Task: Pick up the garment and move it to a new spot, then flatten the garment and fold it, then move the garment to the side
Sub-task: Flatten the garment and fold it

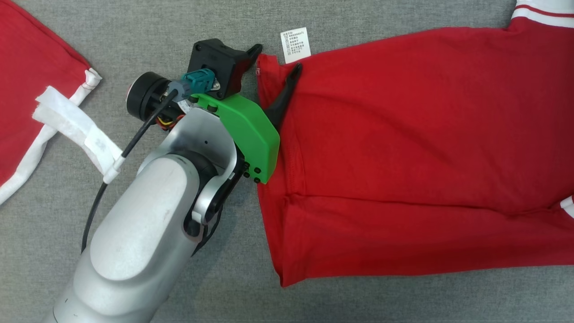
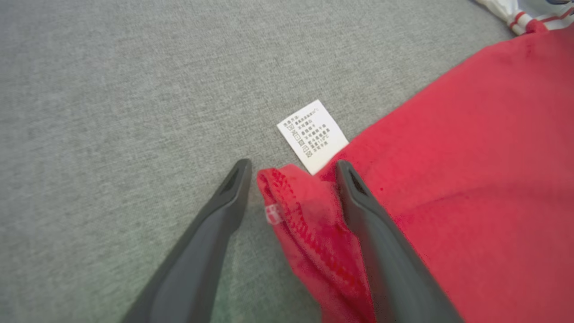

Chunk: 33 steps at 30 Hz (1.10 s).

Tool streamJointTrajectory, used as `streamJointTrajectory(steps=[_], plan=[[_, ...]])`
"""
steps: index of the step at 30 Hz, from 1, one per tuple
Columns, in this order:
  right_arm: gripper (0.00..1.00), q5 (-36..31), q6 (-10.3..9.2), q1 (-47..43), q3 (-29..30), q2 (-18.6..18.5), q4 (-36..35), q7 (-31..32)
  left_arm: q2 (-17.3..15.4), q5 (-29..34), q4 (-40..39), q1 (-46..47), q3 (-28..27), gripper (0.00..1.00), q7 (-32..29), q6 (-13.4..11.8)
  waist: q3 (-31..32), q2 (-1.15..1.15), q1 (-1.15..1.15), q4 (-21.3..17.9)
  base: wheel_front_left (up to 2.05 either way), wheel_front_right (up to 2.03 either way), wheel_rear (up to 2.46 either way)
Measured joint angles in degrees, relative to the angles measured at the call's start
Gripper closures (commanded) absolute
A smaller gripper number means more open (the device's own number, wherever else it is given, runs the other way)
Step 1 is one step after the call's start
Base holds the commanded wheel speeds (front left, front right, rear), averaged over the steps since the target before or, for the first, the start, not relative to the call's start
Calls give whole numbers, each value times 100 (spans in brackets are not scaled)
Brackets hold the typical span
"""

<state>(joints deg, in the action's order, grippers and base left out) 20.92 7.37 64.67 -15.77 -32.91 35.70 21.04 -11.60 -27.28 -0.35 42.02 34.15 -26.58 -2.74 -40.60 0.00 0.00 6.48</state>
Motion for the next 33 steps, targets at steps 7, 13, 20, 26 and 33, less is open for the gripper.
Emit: streamJointTrajectory(steps=[7,13,20,26,33], plan=[[100,143,20,133,250,98,494,-701,-25,-121,-27,2,-8,100,23,101,79,0,0,-85,0,0,0],[100,132,19,250,542,159,773,-1248,-119,-281,-81,-13,-278,100,169,22,315,0,0,-192,0,0,0],[100,781,19,-405,520,-68,154,-1813,-68,-506,-360,-371,-332,100,326,-21,676,0,0,-355,0,0,0],[100,1540,18,-2088,746,-249,-958,-2083,-108,-638,-795,-1179,-232,100,486,-115,1086,0,0,-502,0,0,0],[100,1713,16,-4049,1298,-2,-2045,-1983,-314,-711,-1402,-2363,-240,100,686,-506,1563,0,-1,-778,0,0,0]])
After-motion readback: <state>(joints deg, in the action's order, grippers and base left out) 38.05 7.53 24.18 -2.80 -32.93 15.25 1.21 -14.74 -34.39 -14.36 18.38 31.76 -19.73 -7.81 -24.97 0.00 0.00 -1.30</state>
